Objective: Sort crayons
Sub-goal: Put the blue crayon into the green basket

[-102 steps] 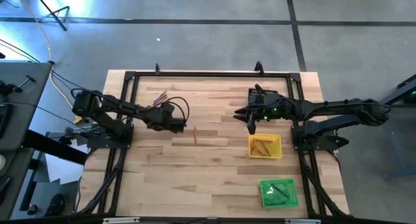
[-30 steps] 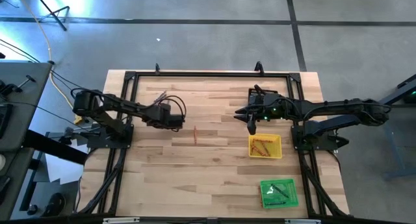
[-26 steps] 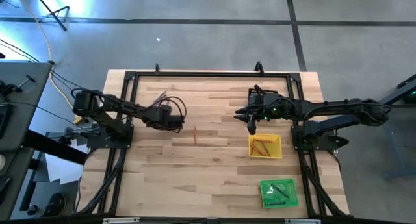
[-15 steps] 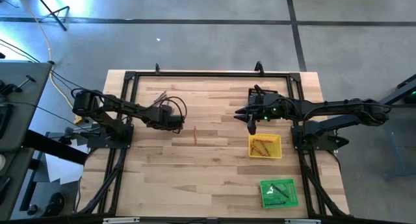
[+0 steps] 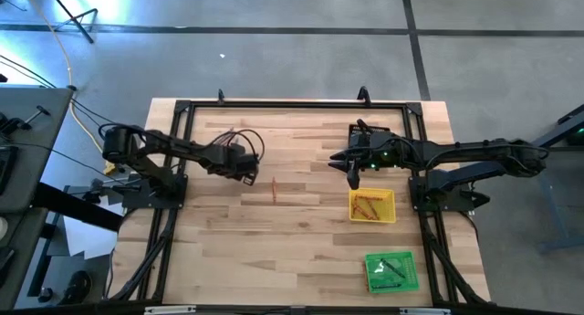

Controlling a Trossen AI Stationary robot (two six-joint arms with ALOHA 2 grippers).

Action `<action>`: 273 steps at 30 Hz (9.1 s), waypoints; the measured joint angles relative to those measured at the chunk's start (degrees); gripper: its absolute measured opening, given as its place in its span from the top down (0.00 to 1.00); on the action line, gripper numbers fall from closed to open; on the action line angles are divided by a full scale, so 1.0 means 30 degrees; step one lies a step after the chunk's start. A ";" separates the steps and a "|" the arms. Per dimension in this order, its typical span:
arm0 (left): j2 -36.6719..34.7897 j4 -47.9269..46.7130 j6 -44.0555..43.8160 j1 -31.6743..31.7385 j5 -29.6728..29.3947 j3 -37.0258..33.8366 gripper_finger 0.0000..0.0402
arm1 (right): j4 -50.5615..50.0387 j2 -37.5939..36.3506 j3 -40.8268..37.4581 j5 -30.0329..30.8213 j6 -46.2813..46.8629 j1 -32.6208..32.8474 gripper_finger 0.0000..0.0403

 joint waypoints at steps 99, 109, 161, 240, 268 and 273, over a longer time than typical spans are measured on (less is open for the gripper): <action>-0.1078 2.4460 1.4385 -0.9577 -0.4910 0.2222 1.00 | 1.9128 0.7191 0.0240 0.7439 -0.2175 0.7376 0.73; -0.1078 2.4453 1.4632 -0.9569 -0.4906 0.2222 1.00 | 1.9147 0.7191 0.0240 0.7073 -0.2061 0.7215 0.73; 0.0879 2.2498 1.6240 -0.9836 -0.6159 0.4554 0.72 | 0.7975 0.2674 0.0240 0.8653 0.3001 0.7184 0.99; -0.0678 -0.6079 0.3672 -0.5086 -0.6222 0.4521 0.74 | -0.6474 -0.1078 0.0240 1.0666 1.4165 1.5446 0.79; -0.0459 -0.2098 1.1885 0.5668 -0.0125 0.3191 0.74 | -0.6499 -0.1078 0.0240 0.5362 0.9934 0.9808 0.79; -0.0128 -0.2186 1.1230 0.6397 0.0750 0.3169 0.74 | -0.6502 -0.1078 0.0240 0.5362 0.9923 0.9808 0.79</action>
